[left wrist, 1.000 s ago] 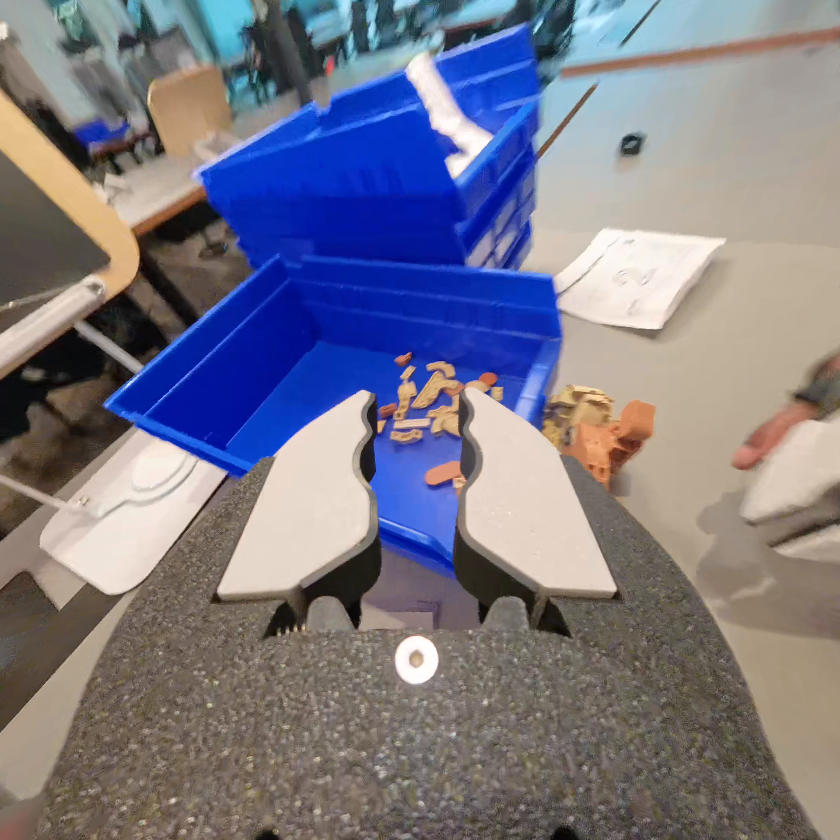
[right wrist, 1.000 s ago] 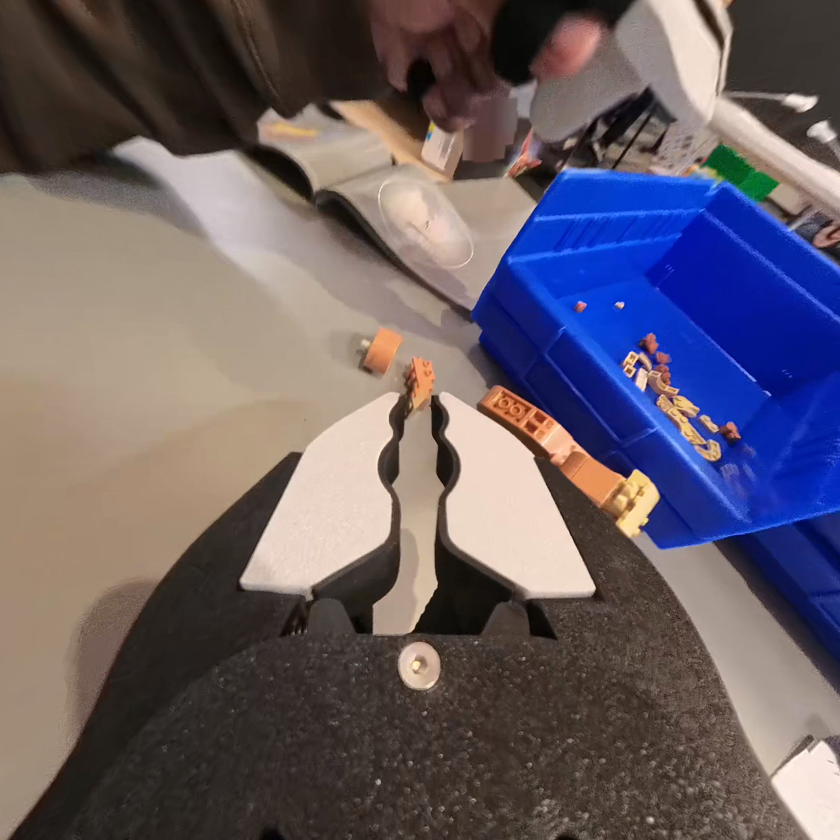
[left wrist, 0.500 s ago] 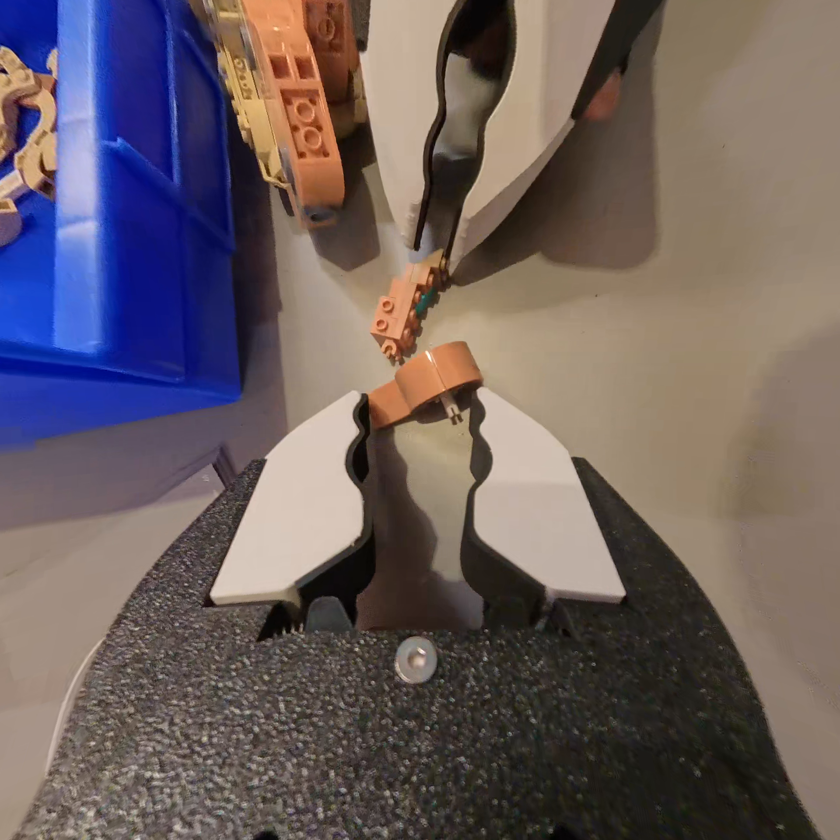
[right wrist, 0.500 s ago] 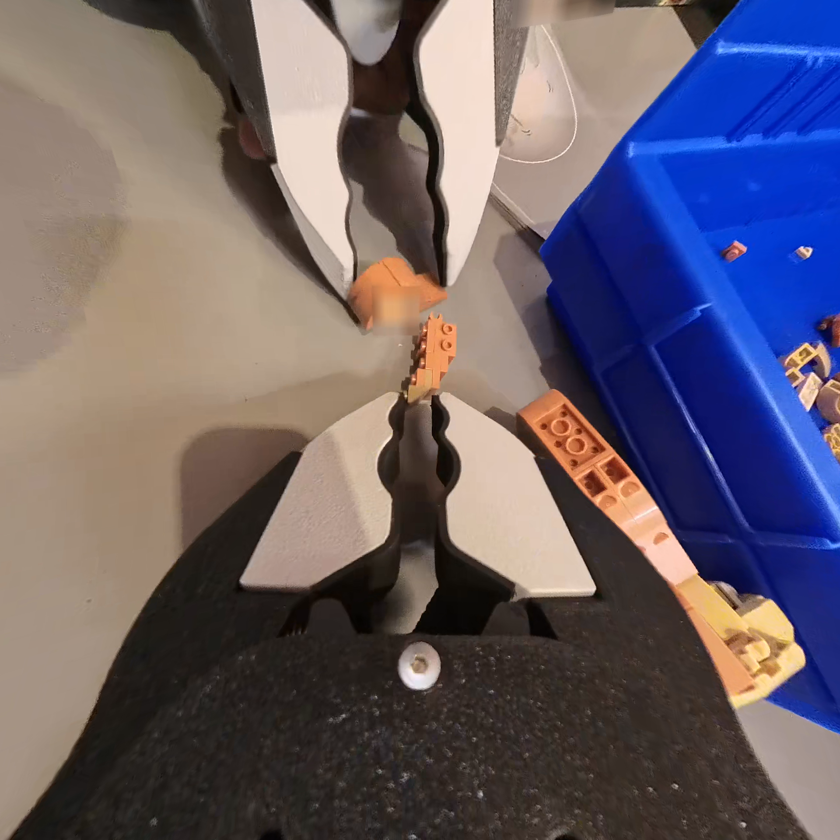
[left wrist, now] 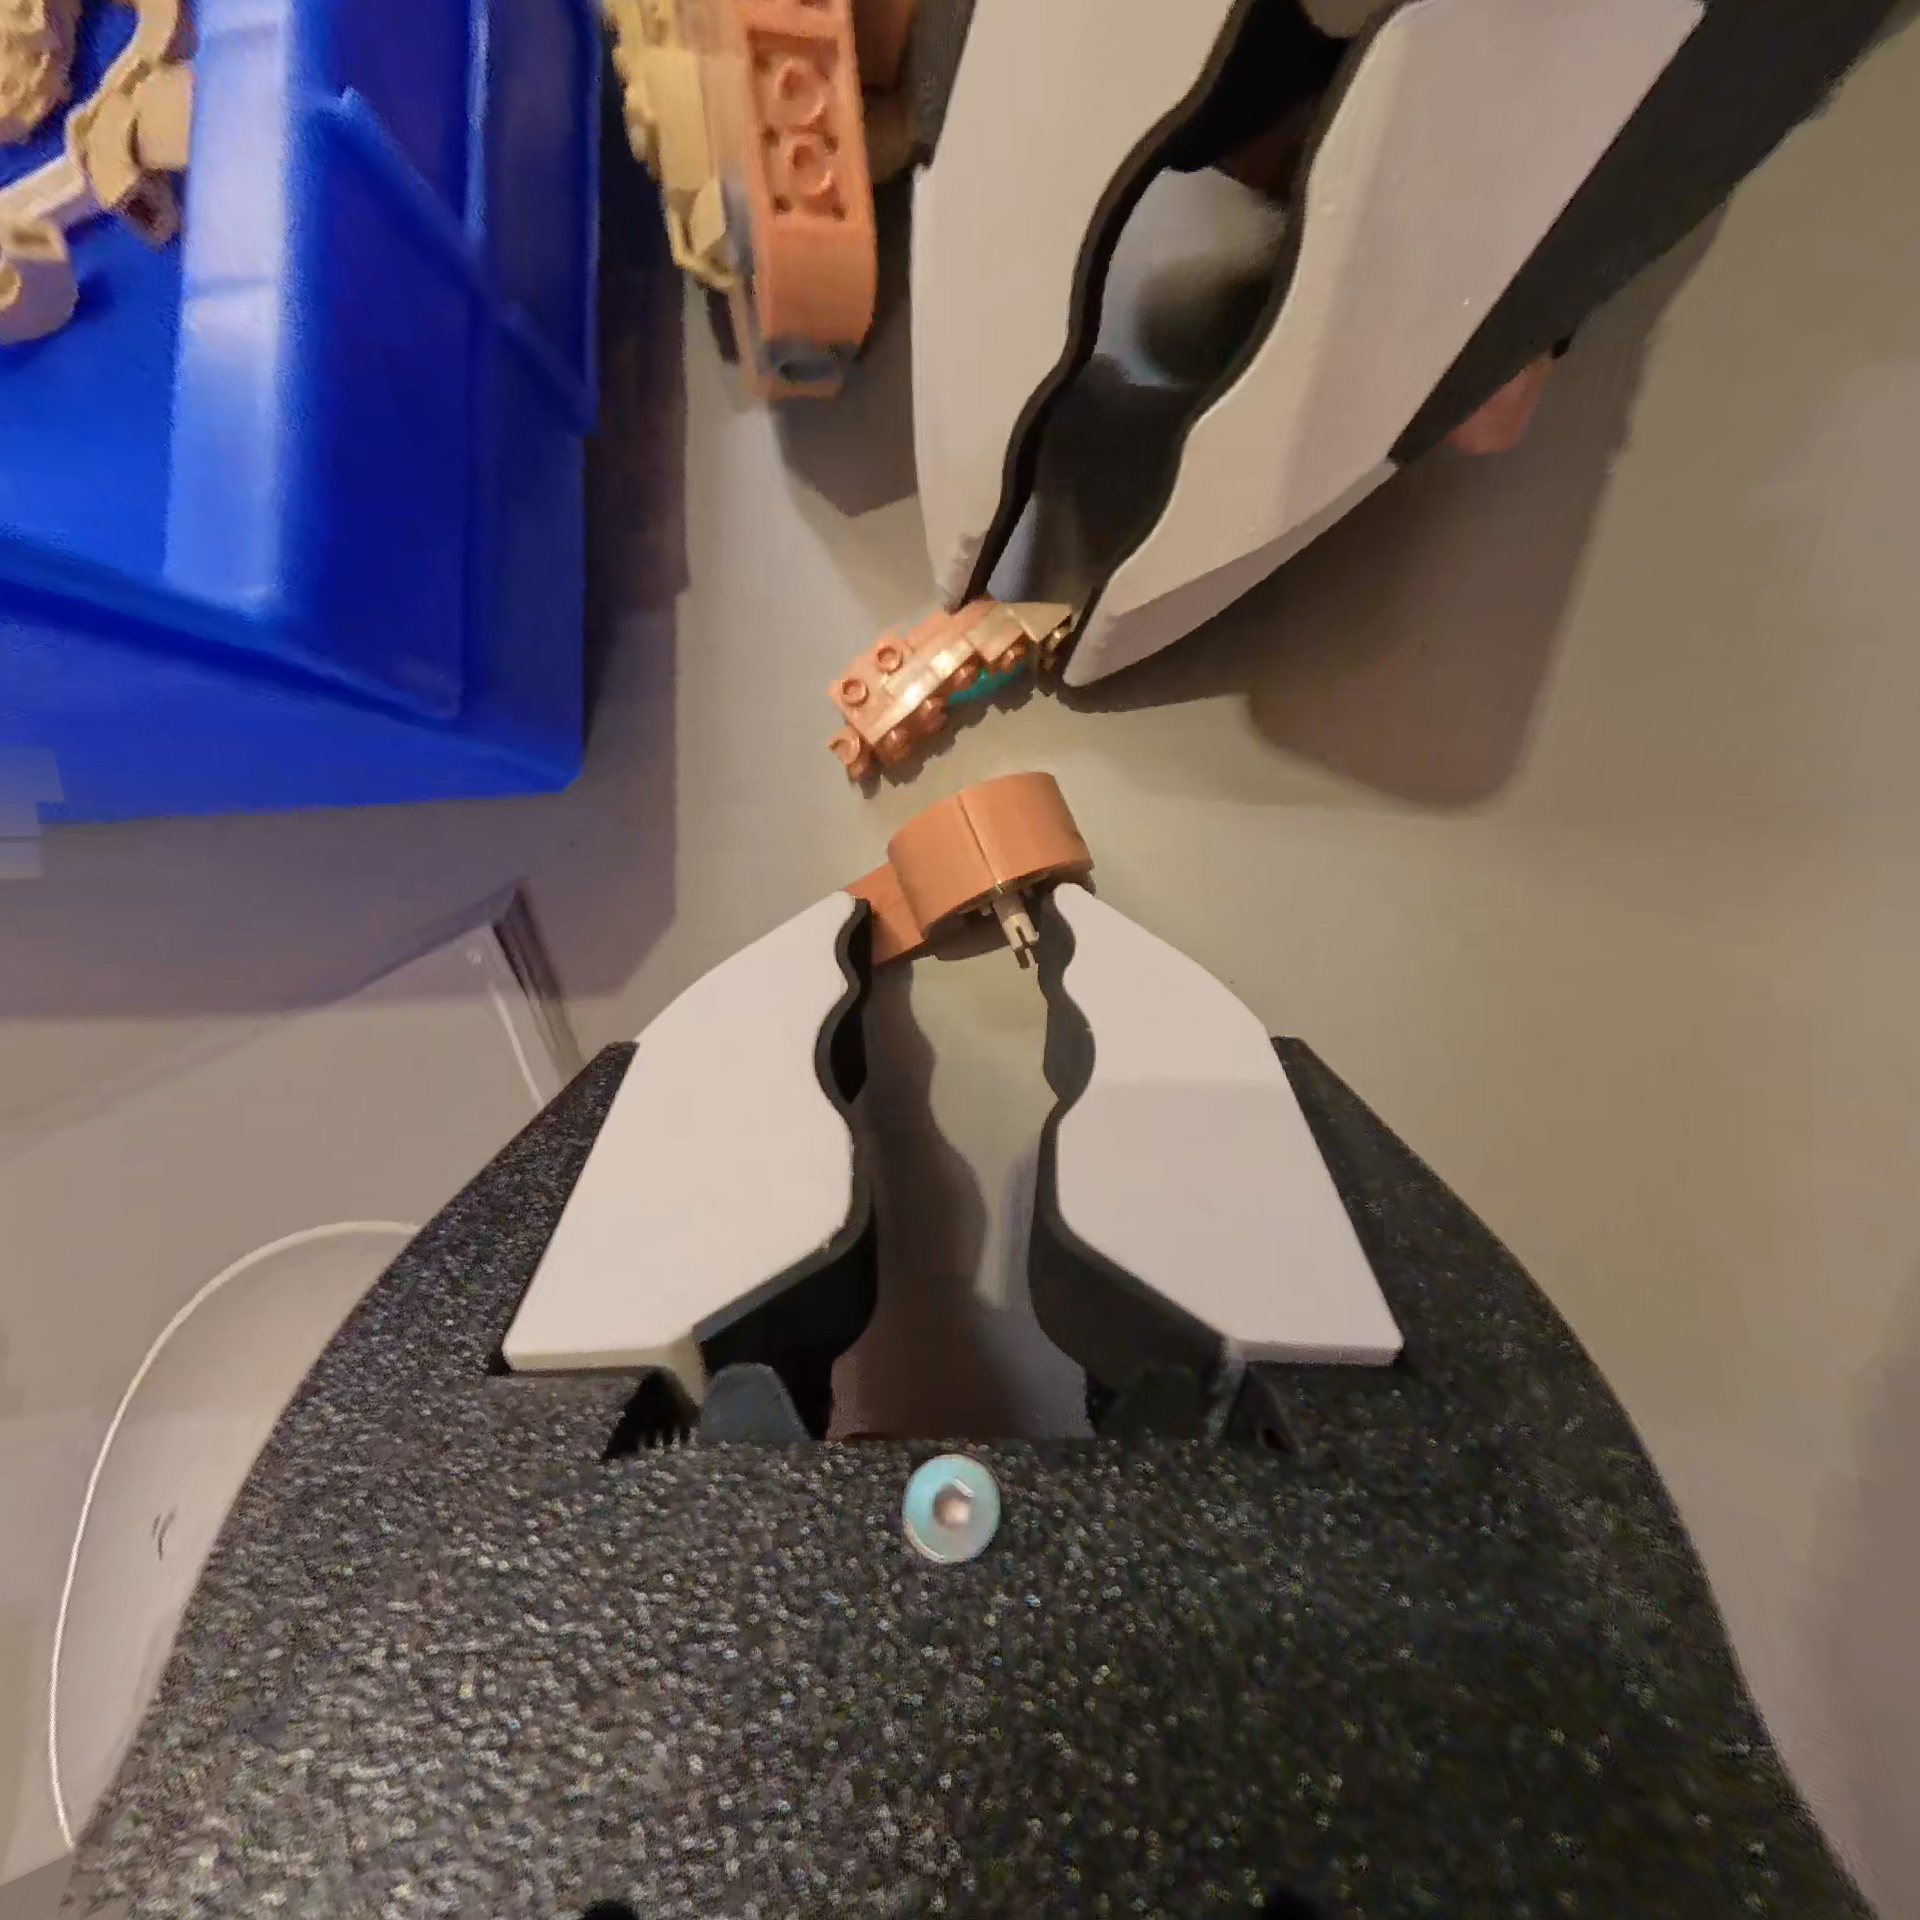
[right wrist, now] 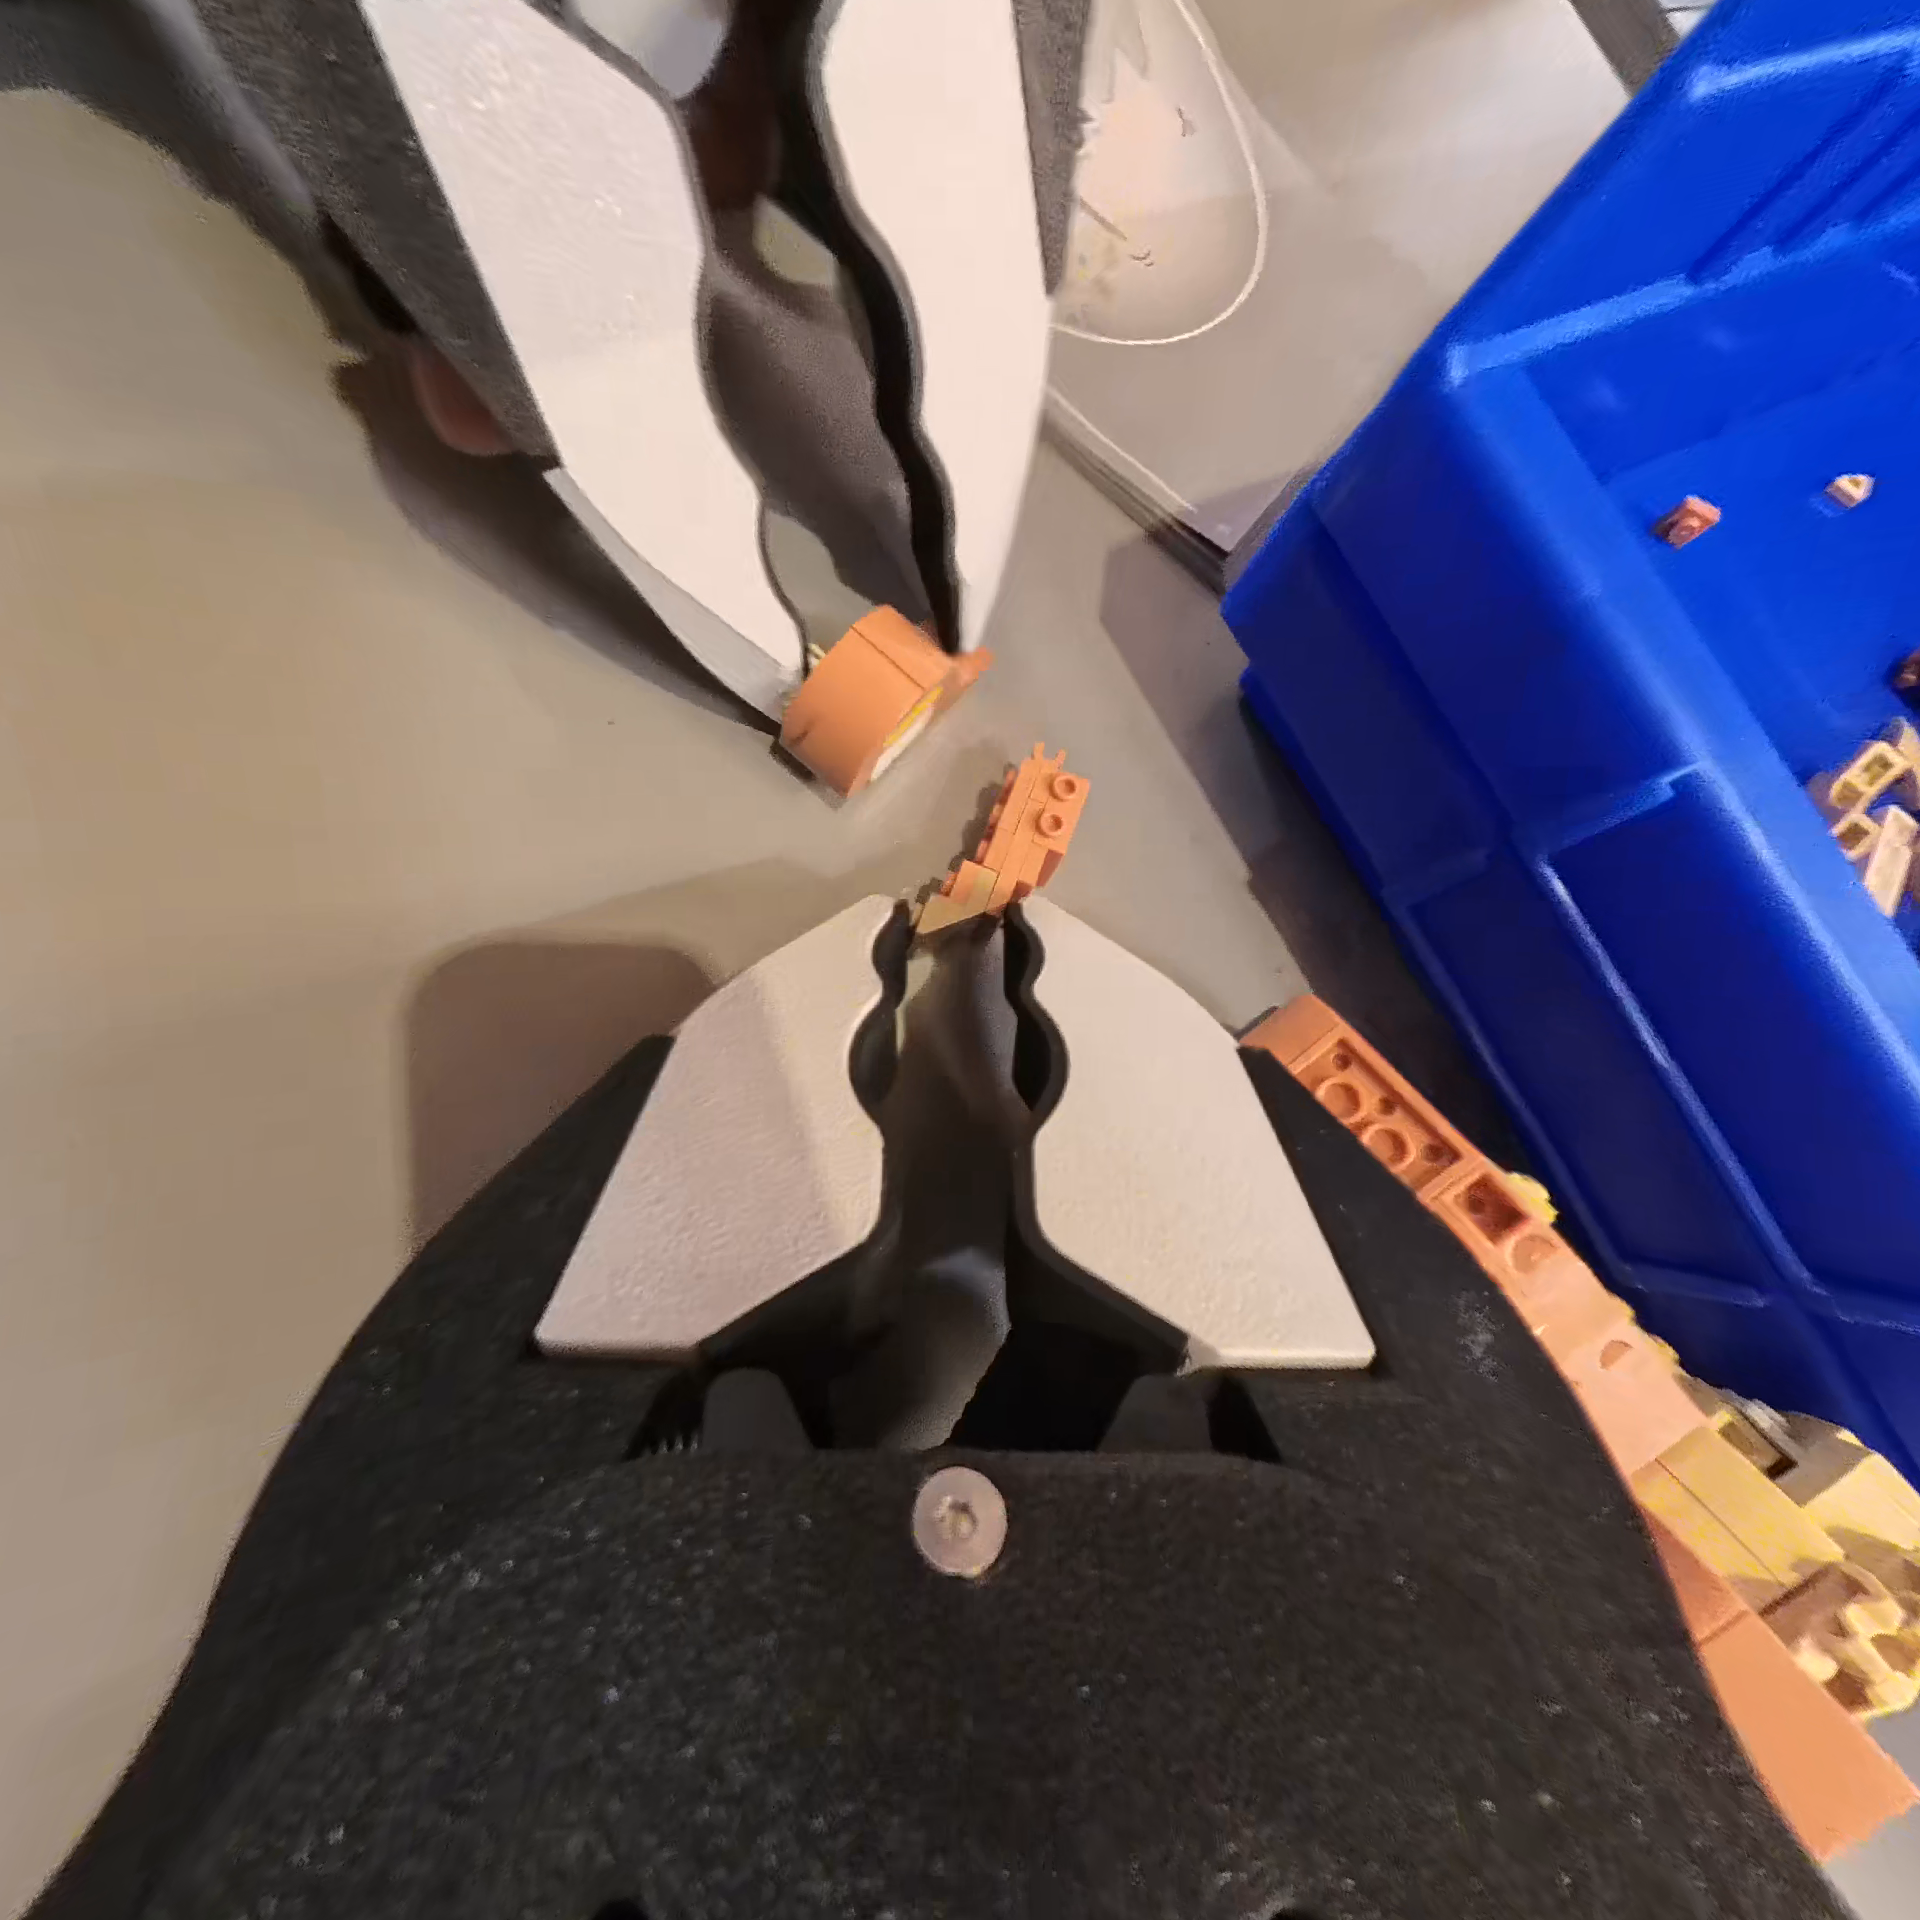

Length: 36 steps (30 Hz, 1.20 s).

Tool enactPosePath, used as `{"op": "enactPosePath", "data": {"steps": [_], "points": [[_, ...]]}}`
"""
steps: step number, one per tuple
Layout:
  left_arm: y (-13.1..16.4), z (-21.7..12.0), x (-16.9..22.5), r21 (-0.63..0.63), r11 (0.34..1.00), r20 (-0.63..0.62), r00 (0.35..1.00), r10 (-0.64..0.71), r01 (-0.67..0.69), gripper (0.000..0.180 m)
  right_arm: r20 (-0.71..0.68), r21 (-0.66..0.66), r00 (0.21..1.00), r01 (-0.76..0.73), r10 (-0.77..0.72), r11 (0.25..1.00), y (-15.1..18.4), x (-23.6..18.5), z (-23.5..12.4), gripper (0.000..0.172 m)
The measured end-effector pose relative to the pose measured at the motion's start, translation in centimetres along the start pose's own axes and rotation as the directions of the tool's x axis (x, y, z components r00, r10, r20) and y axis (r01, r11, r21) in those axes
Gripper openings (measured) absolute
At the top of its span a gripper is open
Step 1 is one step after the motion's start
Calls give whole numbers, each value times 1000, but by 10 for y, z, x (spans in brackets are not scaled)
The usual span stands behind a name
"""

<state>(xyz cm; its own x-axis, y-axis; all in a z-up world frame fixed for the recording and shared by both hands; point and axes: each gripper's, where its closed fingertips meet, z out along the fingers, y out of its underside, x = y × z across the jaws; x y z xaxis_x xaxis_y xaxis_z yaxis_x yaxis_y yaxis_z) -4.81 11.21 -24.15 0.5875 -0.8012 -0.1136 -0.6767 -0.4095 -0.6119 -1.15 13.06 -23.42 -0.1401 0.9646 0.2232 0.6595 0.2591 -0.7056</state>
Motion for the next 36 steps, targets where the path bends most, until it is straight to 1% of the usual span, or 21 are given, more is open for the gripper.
{"op": "enactPosePath", "data": {"steps": [3,5,7,9,10,13,15,19,21,23,27,29,30,32,34,36], "points": [[4,-6,-4,13,997,34,997,-74,73,32,-81,28,997,5,-3,1000,-7,9,1,17],[-1,-13,-5,81,988,32,990,-135,133,34,-118,76,993,26,-17,997,-14,12,-1,17],[-11,-23,-8,188,961,13,978,-207,201,35,-158,154,986,79,-55,985,-26,12,-6,17],[-23,-34,-13,293,913,-38,958,-285,283,35,-206,235,973,153,-105,960,-38,11,-11,17],[-29,-39,-15,341,879,-77,941,-329,335,36,-233,276,963,196,-132,941,-44,10,-13,17],[-42,-48,-16,416,763,-243,869,-432,495,36,-296,369,936,296,-190,881,-58,6,-19,17],[-50,-51,-14,440,707,-333,832,-444,554,36,-315,417,928,323,-198,849,-65,6,-23,17],[-58,-52,-14,456,635,-420,780,-464,624,35,-355,496,917,349,-181,795,-76,12,-36,17],[-63,-54,-15,480,588,-460,757,-463,651,33,-369,510,913,357,-176,782,-79,12,-36,17],[-66,-58,-12,484,555,-508,734,-450,676,29,-396,503,900,377,-180,778,-82,12,-36,17],[-73,-67,-2,510,532,-561,730,-390,676,28,-490,456,832,498,-259,737,-87,3,-38,17],[-76,-71,2,539,527,-557,747,-363,657,19,-537,435,790,559,-294,706,-90,-3,-41,17],[-78,-74,3,563,529,-542,767,-343,635,17,-553,430,779,571,-296,699,-91,-4,-42,17],[-78,-74,3,609,558,-469,823,-320,564,17,-535,451,796,553,-284,701,-92,-5,-43,17],[-76,-72,0,637,601,-370,875,-311,483,18,-467,498,846,491,-256,715,-90,-4,-43,17],[-71,-69,-6,636,652,-267,910,-317,413,17,-379,563,902,401,-205,723,-88,-1,-47,18]]}}
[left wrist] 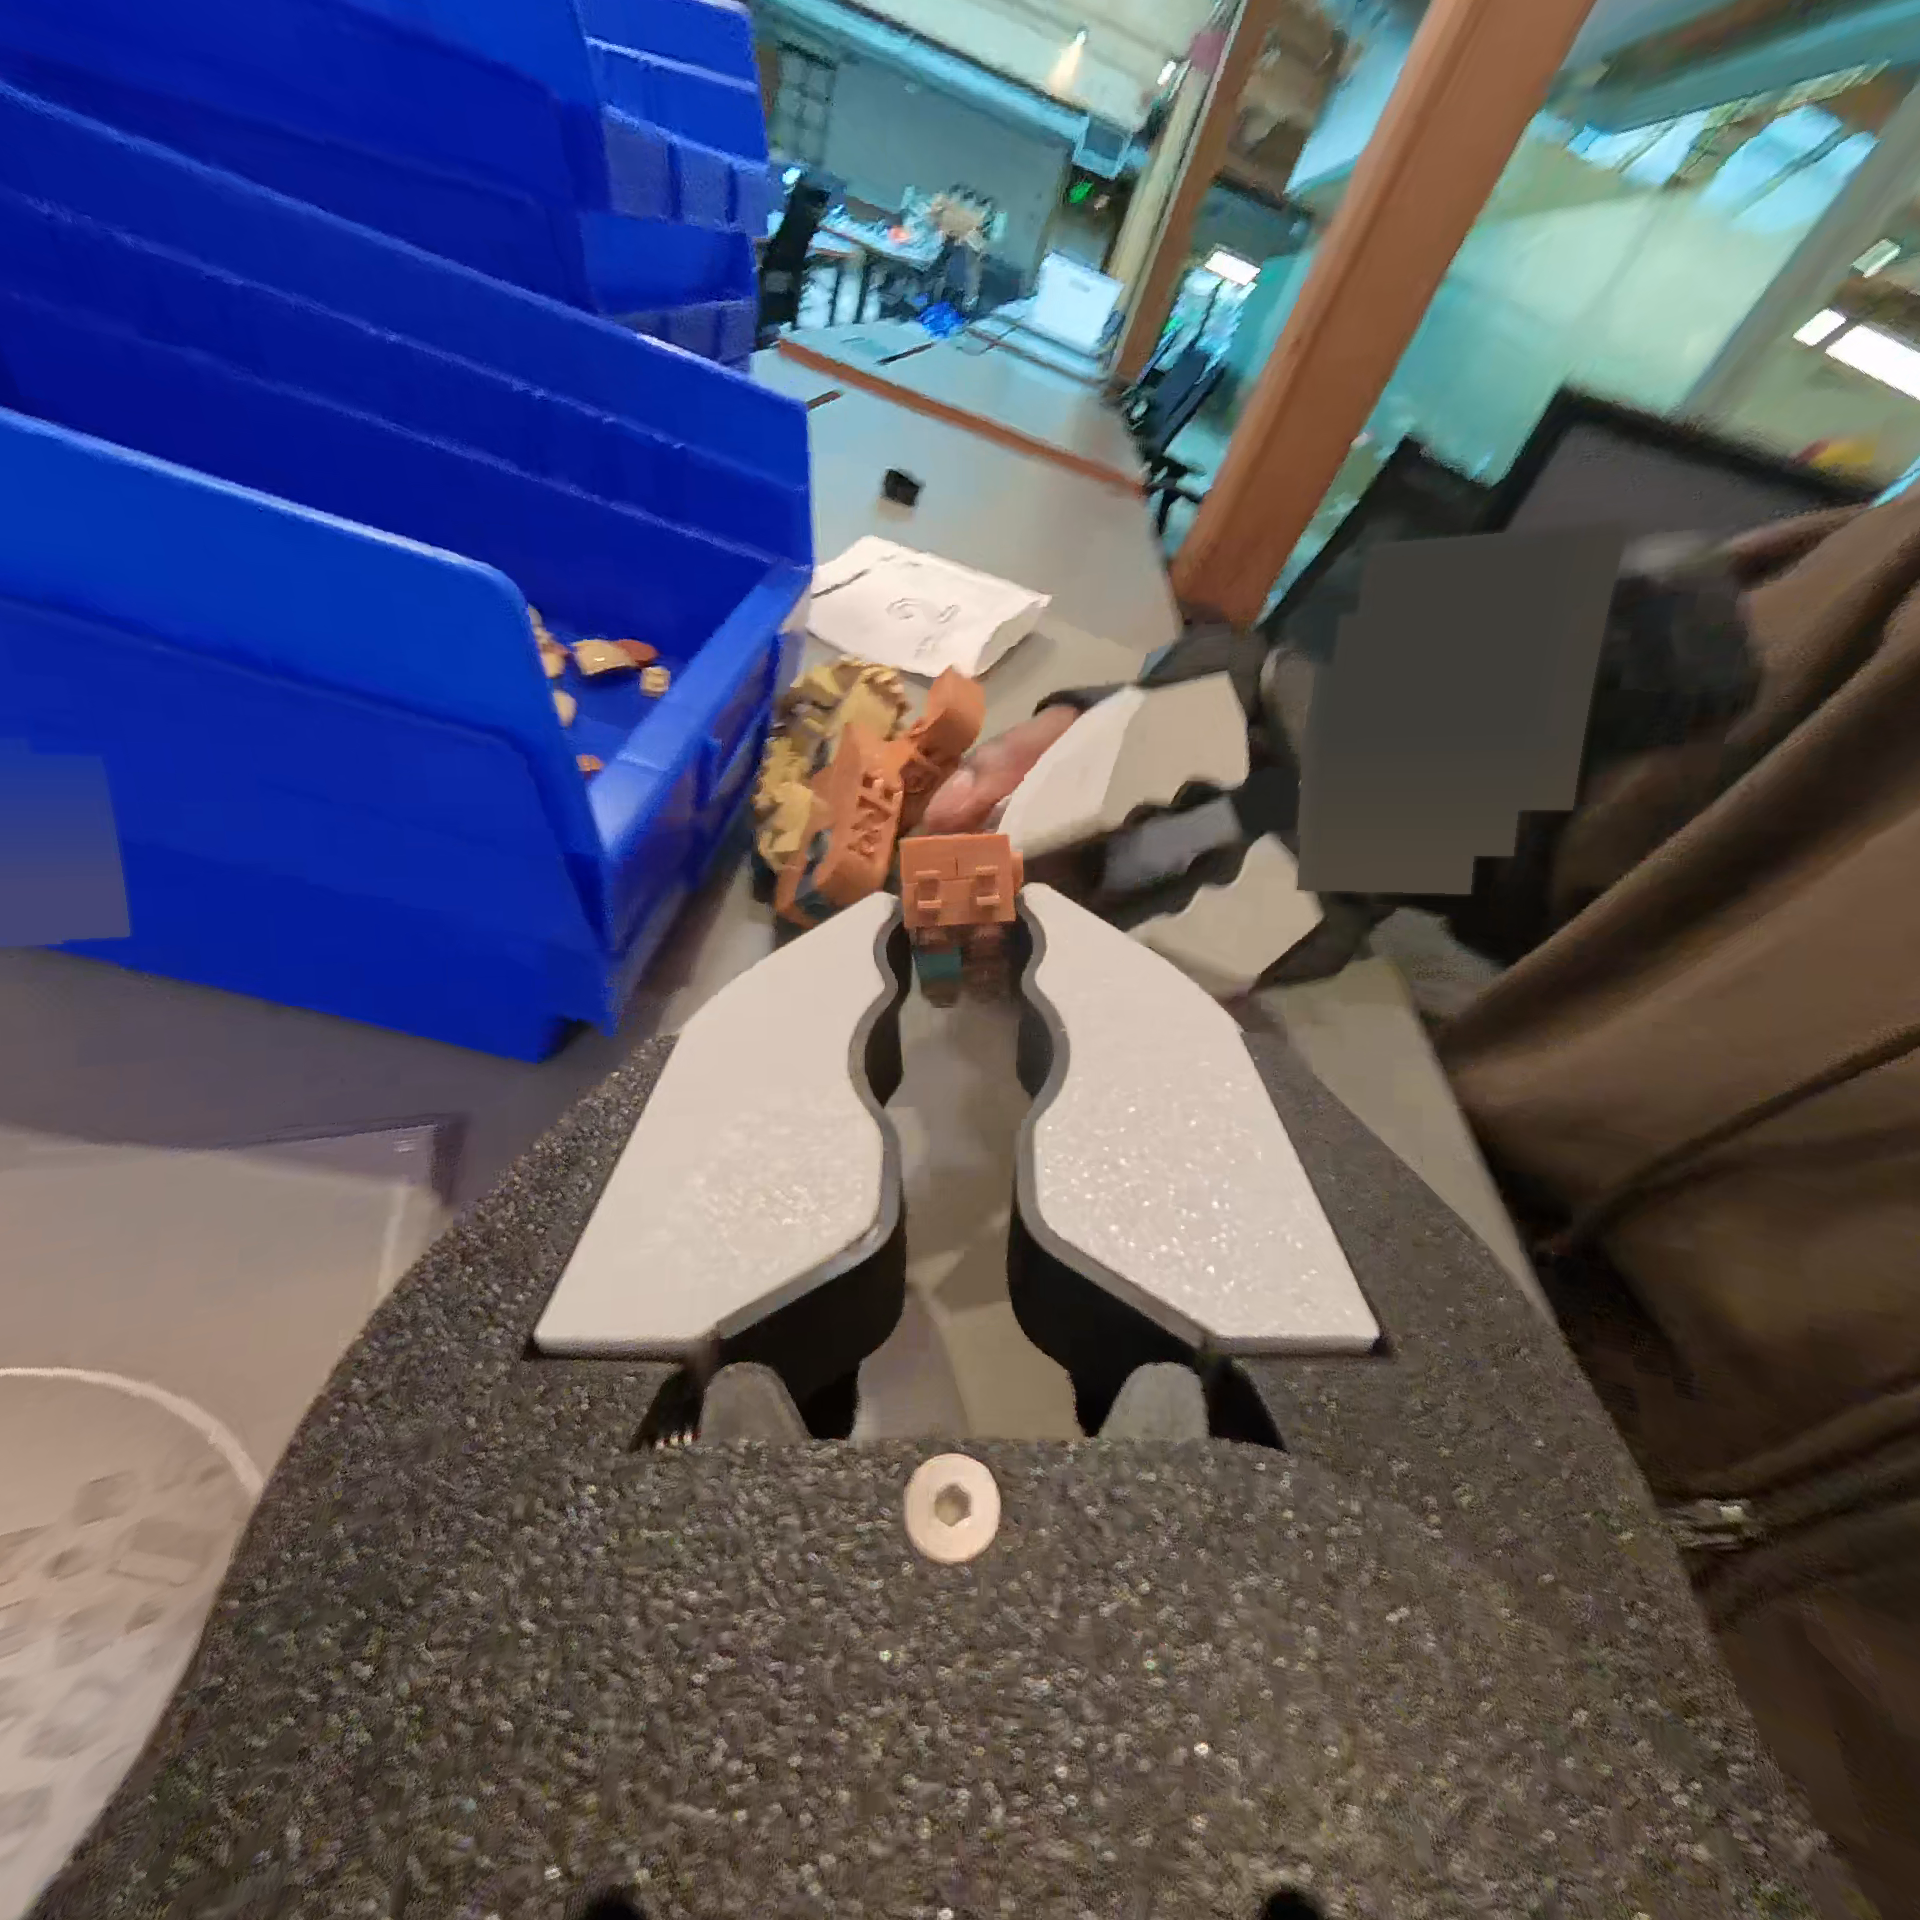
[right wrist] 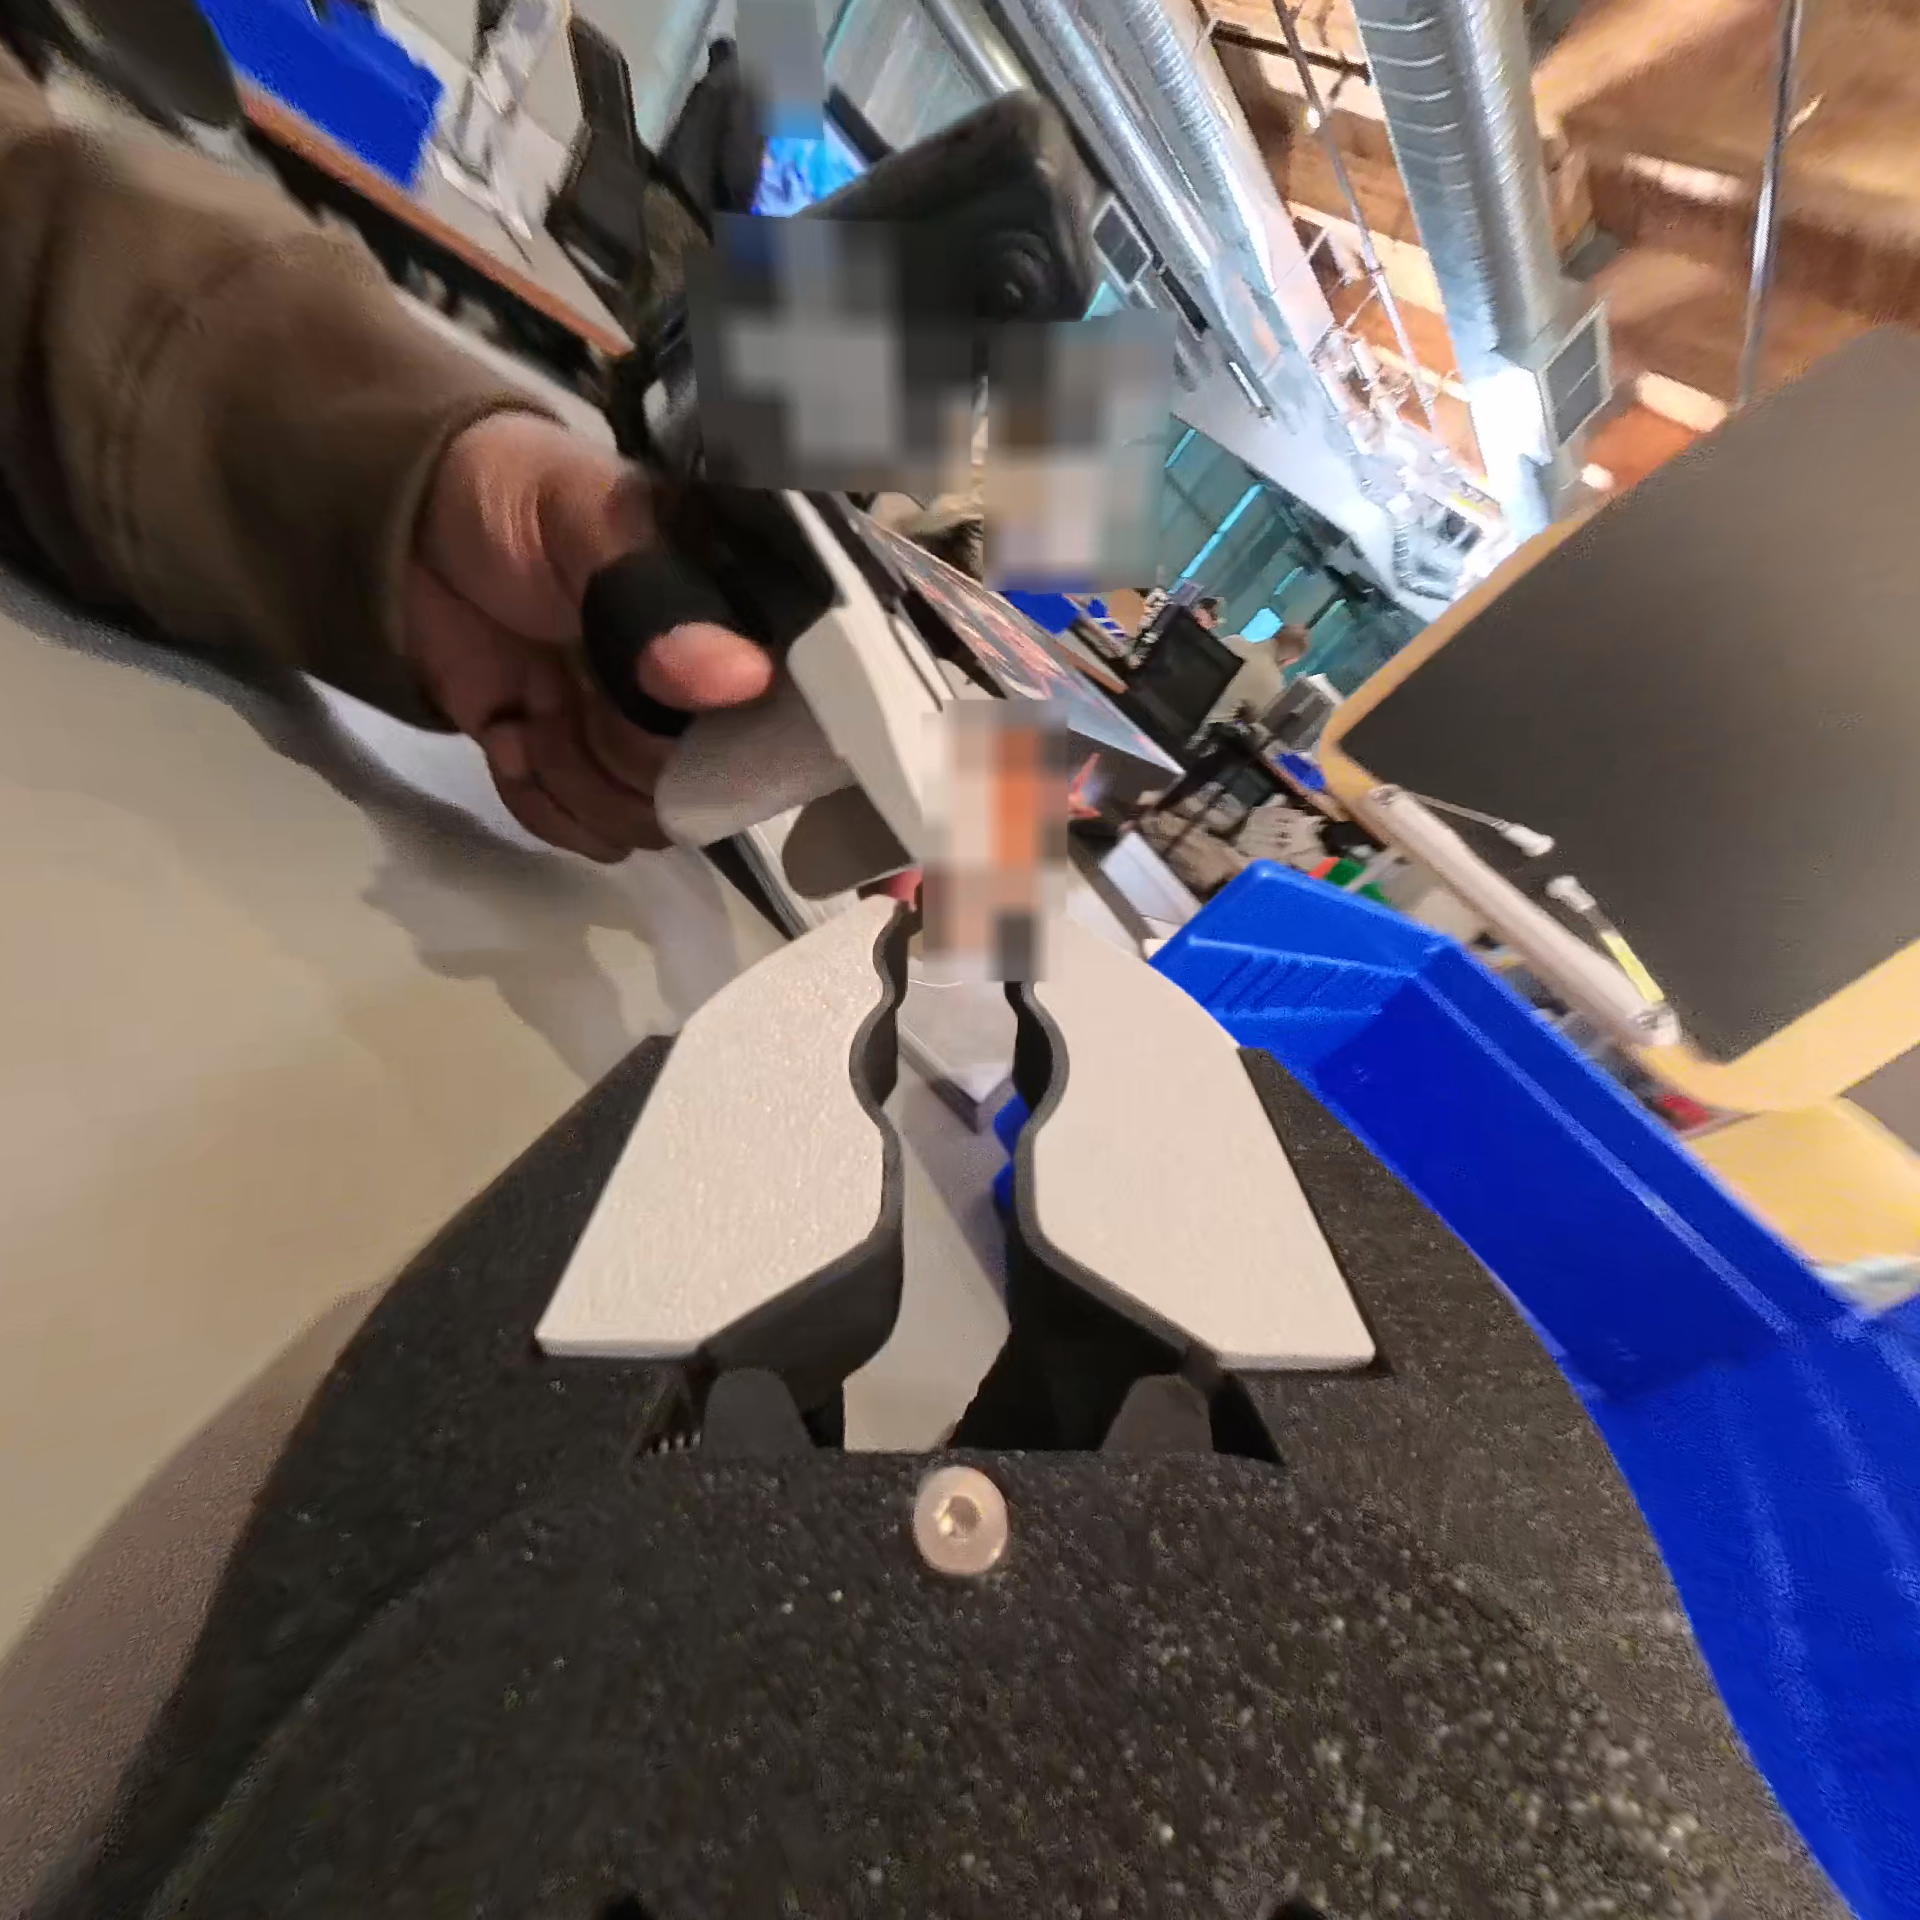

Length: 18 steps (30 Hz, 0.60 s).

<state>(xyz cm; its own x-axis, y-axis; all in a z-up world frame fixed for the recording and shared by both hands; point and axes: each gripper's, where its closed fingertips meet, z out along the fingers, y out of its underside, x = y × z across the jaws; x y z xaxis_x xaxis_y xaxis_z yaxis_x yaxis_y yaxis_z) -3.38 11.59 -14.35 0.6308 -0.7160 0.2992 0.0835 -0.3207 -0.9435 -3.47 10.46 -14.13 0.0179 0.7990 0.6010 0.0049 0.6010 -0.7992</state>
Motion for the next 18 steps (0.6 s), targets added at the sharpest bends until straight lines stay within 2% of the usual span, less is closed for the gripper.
{"op": "enactPosePath", "data": {"steps": [3,5,8,13,18], "points": [[9,1,-9,-92,982,93,981,171,-162,17,82,32,981,-179,176,983,3,5,-4,22],[18,4,-7,-164,954,84,960,268,-252,17,141,36,960,-249,242,968,4,4,-5,24],[33,12,2,-240,908,15,934,357,-343,18,229,55,942,-265,247,963,-1,-4,-8,25],[49,18,11,-312,851,-63,903,426,-423,18,324,34,913,-274,248,961,-1,-14,-13,24],[52,19,10,-330,842,-55,899,434,-426,18,377,-21,889,-272,260,962,4,-21,-16,23]]}}
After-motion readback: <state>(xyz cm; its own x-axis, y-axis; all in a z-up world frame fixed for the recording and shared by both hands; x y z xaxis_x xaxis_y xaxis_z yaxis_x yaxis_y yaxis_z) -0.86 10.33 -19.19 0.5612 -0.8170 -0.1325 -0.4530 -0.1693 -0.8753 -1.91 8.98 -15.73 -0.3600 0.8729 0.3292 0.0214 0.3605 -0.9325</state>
